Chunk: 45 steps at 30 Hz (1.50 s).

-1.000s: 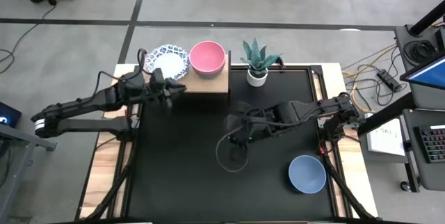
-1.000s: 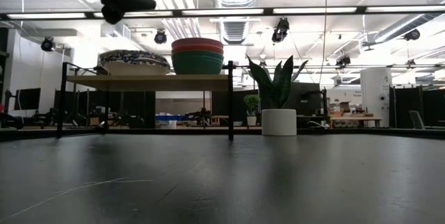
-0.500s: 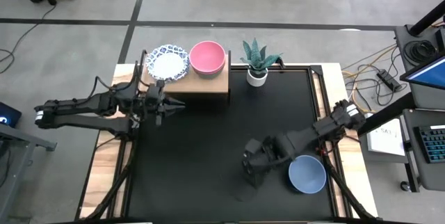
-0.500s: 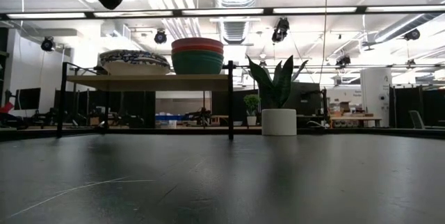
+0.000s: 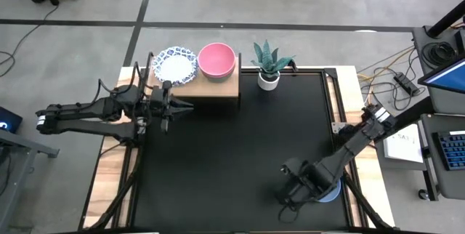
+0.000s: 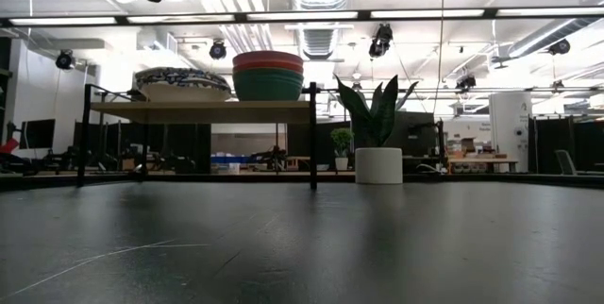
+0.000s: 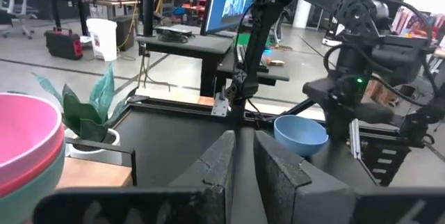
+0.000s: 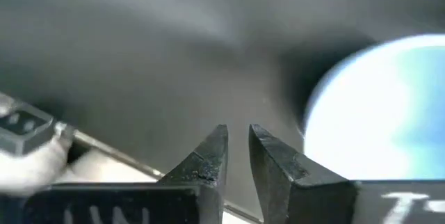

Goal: Place and stack bowls onto a shelf
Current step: Stack the blue bowl on top of the pink bowl on the shelf

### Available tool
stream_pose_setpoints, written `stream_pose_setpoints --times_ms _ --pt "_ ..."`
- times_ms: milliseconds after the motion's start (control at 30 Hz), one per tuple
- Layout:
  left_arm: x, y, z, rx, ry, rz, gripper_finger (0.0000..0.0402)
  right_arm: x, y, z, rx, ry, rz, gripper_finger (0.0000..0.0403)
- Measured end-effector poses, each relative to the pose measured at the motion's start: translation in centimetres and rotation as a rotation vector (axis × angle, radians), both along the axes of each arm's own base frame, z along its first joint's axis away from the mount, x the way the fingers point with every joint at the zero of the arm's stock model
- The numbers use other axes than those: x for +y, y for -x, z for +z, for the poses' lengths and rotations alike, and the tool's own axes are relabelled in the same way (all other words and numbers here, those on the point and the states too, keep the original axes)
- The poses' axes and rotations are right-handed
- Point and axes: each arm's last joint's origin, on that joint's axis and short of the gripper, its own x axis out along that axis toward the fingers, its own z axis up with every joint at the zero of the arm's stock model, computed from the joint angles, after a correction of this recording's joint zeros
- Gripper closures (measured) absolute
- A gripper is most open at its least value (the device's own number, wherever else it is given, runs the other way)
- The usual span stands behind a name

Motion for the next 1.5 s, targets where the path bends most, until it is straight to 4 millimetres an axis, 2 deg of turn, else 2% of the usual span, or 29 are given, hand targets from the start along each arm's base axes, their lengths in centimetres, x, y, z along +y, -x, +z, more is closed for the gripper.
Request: stream_pose_setpoints --times_ms 200,333,533,800,1167,1267,1400,1500 --pt "0.0 0.0 0.0 0.002 0.0 0.0 0.0366 -0.7 1.7 -0.6 0.068 0.038 -0.109 0.0287" --pt "0.0 -0.1 0.0 0.004 0.0 0.0 0.0366 -0.8 1.8 -2.1 0.105 0.072 -0.111 0.0242" --pt "0.0 -0.1 -0.1 0.007 -0.004 0.0 0.0366 -1.0 2.3 -4.9 0.193 0.09 -0.173 0.022" --pt "0.0 -0.4 -0.2 0.02 -0.01 -0.001 0.0366 -1.3 2.6 -6.9 0.191 0.088 -0.175 0.0257" --pt "0.1 -0.8 -0.5 0.04 -0.016 -0.001 0.0366 -1.2 2.5 -7.0 0.183 0.081 -0.175 0.0372" --pt "0.1 -0.9 -0.6 0.045 -0.019 -0.002 0.0366 -1.2 2.4 -6.9 0.179 0.077 -0.168 0.039" --pt "0.1 -1.0 -0.6 0.047 -0.019 -0.002 0.0366 -1.2 2.0 -6.0 0.154 0.058 -0.113 0.0393" --pt "0.1 -1.0 -0.6 0.046 -0.019 -0.002 0.0366 -1.5 1.2 -4.2 0.101 0.034 -0.041 0.0393"
